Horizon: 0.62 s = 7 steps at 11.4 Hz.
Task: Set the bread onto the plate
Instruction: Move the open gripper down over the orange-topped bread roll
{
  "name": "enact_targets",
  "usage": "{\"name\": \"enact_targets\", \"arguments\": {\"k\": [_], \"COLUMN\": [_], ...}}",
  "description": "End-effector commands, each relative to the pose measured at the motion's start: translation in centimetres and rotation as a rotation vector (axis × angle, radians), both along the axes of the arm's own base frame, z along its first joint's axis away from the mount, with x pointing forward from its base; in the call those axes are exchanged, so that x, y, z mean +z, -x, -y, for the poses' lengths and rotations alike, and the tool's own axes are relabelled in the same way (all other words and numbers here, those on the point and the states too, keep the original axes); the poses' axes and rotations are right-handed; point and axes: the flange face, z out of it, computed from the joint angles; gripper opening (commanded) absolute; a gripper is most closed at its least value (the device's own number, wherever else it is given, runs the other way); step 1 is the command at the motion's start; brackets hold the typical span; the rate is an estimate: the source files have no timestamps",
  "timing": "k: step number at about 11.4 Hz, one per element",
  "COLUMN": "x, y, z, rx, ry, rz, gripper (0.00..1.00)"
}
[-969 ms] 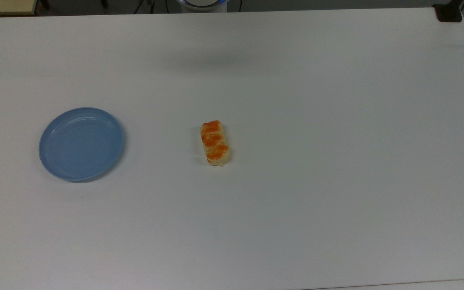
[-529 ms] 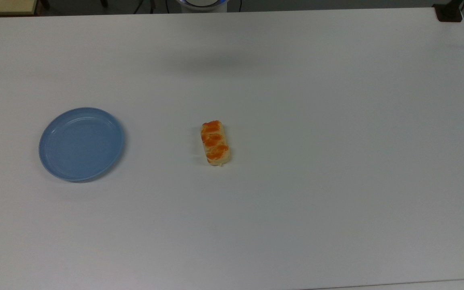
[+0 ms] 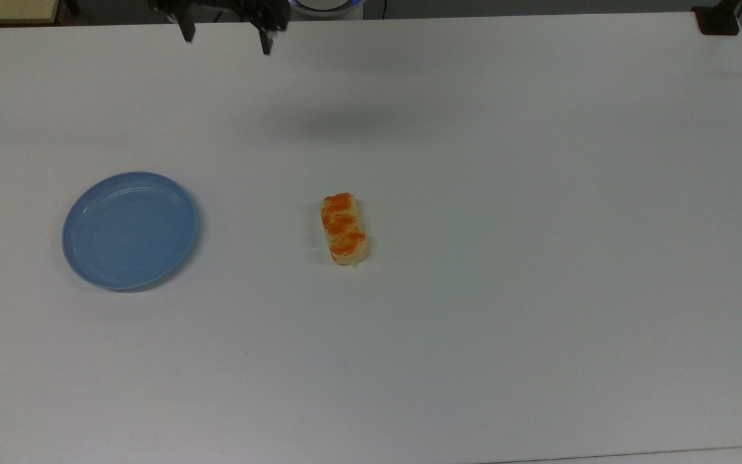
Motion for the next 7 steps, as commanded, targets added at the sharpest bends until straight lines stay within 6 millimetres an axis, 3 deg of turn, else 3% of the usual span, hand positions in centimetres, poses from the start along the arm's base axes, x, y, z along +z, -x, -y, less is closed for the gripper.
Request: {"name": "enact_targets", "arguments": {"k": [1,5,7], "x": [-4.1,-13.4,-18.1], "y": [-3.6,-7.3,-8.8], "z": [-3.5,-12.1,-13.7], "rx": [0.091,0.21,0.229], "ry": [0.01,0.01,0.017], "rz": [0.051,0.002,-0.003], "gripper": [1.0,1.0,1.0]}}
